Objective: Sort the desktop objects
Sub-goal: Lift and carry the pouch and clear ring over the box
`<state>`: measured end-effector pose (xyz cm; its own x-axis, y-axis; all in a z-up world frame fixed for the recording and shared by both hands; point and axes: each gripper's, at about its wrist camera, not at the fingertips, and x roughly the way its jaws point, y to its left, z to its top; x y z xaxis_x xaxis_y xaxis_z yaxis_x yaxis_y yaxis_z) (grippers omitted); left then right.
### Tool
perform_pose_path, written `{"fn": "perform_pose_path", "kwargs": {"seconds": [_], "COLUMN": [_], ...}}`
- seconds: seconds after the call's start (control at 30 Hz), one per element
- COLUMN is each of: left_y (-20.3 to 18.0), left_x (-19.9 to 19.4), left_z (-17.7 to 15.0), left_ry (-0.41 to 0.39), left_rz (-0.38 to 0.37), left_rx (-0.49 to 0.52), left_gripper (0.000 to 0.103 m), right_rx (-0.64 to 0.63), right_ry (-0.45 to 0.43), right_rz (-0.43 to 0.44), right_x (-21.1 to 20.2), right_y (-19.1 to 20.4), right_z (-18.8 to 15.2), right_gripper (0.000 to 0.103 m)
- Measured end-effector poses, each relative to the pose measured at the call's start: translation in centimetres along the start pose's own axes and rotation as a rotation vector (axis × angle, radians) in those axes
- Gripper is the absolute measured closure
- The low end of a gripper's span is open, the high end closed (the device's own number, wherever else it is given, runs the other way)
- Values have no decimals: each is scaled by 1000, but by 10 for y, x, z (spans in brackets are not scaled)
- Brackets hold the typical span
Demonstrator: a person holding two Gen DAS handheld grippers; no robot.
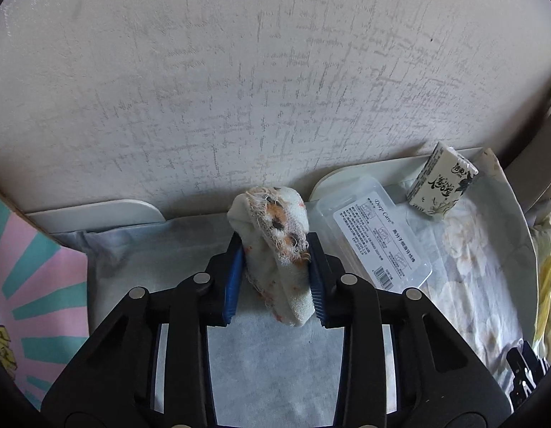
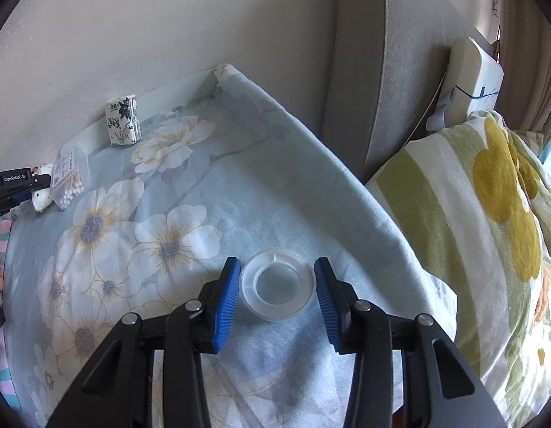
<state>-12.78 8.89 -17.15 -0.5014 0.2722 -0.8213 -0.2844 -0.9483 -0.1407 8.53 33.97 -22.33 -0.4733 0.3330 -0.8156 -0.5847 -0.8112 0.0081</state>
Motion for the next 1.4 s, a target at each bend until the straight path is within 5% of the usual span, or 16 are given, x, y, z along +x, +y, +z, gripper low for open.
{"fn": "perform_pose_path", "kwargs": {"seconds": [0.27,0.4,0.63,0.8,1.0,1.4], "left_y": [0,-12,39,70,83,150], "left_x": [-45,-94,-172,-232,-241,-297], "left_z": [0,-25,-24,-42,-56,-108], "left_ry": [-13,-45,-83,-132,-162,-199], "left_rz": [14,13,34,78,158,316], "left_rx": [-43,-29,-59,-135,-232,-437], "left_gripper": [74,74,74,74,74,74], "right_rx": [-38,-121,-271,-405,-603,-957], "right_ry": [-27,-45,-50,-85,-112,-45], "right_rz": [39,91,261,412,573,866], "right_x": [-21,-35,-60,-86,-115,-148], "right_y": [-2,6,45,97,170,320], "right_z": [19,38,78,104,112,81], "right_gripper": [64,64,64,64,64,64]}}
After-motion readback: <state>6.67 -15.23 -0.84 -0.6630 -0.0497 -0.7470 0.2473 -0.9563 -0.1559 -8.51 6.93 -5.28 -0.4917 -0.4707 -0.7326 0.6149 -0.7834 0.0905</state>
